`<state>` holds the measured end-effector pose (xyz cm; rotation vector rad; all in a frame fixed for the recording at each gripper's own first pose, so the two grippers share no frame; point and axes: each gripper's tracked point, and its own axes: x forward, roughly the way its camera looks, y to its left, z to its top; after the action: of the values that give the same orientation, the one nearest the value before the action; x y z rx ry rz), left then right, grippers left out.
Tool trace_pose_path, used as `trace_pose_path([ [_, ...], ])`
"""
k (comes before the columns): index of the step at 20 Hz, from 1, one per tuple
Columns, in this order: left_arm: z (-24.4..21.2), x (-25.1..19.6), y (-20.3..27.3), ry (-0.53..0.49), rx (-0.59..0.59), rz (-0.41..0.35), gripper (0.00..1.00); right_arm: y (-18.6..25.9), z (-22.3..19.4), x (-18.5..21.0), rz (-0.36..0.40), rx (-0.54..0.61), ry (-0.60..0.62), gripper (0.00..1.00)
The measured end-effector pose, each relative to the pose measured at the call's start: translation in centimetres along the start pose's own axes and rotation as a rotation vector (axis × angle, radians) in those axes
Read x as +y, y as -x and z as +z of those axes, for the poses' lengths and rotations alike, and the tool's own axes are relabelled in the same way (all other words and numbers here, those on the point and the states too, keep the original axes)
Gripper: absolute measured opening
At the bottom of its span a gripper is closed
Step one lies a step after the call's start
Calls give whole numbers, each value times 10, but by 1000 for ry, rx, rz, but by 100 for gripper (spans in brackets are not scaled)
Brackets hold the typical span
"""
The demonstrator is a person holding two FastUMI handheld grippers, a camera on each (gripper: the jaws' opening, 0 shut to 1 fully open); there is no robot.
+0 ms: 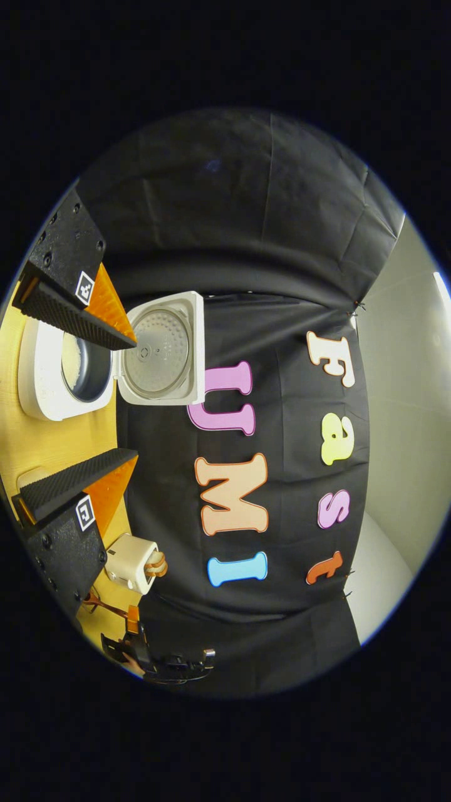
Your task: Close the left gripper, press the button to open the rice cooker; take a wooden spoon from the chopstick holder with the right hand, scoop a spoonful of rice and pour it into the rice cooker, then put the wooden spoon back into the chopstick holder.
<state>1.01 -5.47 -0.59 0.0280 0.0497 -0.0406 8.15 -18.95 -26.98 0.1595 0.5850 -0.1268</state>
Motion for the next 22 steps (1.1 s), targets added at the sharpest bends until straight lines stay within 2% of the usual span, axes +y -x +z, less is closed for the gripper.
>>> trace_pose_path([
  [3,-2,3,4,-7,11,19,93,-14,-22,1,13,75,-33,100],
  [8,-9,8,9,-5,32,42,94,-21,-65,12,72,214,-102,76],
  [14,-11,9,9,-14,39,38,94,-18,-86,24,94,279,-116,46],
  [15,-12,9,8,-13,42,34,93,-17,-85,24,86,273,-112,30],
  [16,-14,9,8,-12,44,30,93,-15,-85,26,84,266,-104,24],
  [17,-15,10,8,-10,44,24,94,-11,-81,29,90,254,-96,24],
  [18,-14,11,7,-9,42,19,93,-6,-77,30,88,235,-83,20],
  [22,-10,13,2,4,28,-9,93,22,-49,39,88,150,-49,20],
])
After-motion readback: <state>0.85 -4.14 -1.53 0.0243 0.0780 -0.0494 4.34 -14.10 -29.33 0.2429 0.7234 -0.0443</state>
